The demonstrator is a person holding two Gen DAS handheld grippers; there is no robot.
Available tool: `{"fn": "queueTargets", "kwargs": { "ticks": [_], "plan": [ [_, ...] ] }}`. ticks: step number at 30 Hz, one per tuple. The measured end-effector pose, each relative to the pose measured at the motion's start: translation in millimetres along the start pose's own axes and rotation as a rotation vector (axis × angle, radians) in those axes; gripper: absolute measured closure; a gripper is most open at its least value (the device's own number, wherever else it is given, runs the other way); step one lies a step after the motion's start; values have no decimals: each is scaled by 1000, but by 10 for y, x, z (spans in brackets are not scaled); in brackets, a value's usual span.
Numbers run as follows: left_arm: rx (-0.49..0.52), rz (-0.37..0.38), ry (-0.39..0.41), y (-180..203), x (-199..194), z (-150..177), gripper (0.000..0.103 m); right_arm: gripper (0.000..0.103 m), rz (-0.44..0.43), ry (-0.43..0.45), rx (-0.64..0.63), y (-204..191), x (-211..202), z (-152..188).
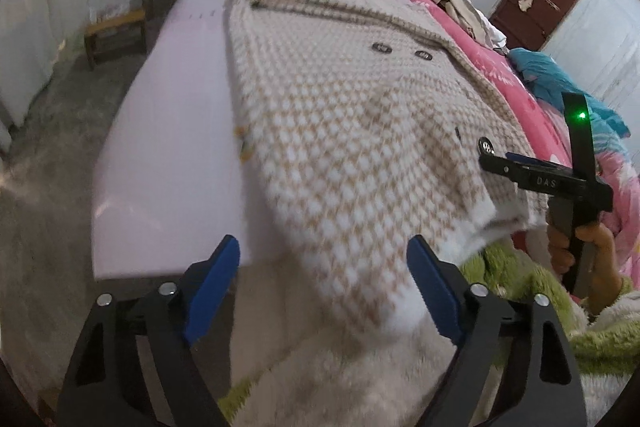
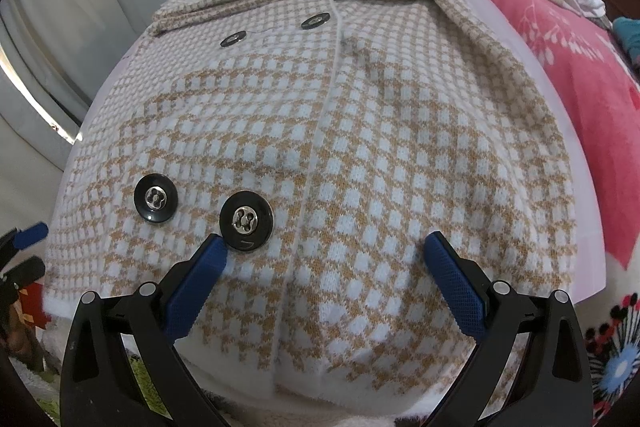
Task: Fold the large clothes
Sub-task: 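Grasp the cardigan side edge with the left tool and lift it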
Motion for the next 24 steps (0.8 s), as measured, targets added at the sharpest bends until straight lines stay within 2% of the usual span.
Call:
{"fn": "queueTargets", "kwargs": {
  "ticks": [4, 9, 13, 17, 21, 24],
  "plan": [
    [-100, 45, -73, -130, 43, 198, 33, 8, -5, 7, -3, -23, -5, 8],
    [-160, 96, -91, -144, 59, 278, 45, 8, -10, 11, -11, -14, -59, 26],
    [-144, 125, -94, -73, 51, 273, 55, 8, -20, 30, -1, 60, -248, 144],
    [-99, 156, -97, 85, 39, 264, 61, 8, -11, 23, 42, 246, -473, 400],
    [-64, 158, -110, 139, 61, 287, 66, 9, 27, 22, 122, 514, -693, 640],
    [-66, 166, -118, 139, 83, 281, 71, 11, 22, 33, 217, 708, -812, 782]
  ]
}}
Point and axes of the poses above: each gripper's, at about its wrist camera, not at the fingertips, and x roughly the way its jaws point, y to its right, z to its underside, the point moved 10 cm from there along x, roughly the way its jaws point, and after that the axes turned 8 degrees about -x, right-handed, at the moved point
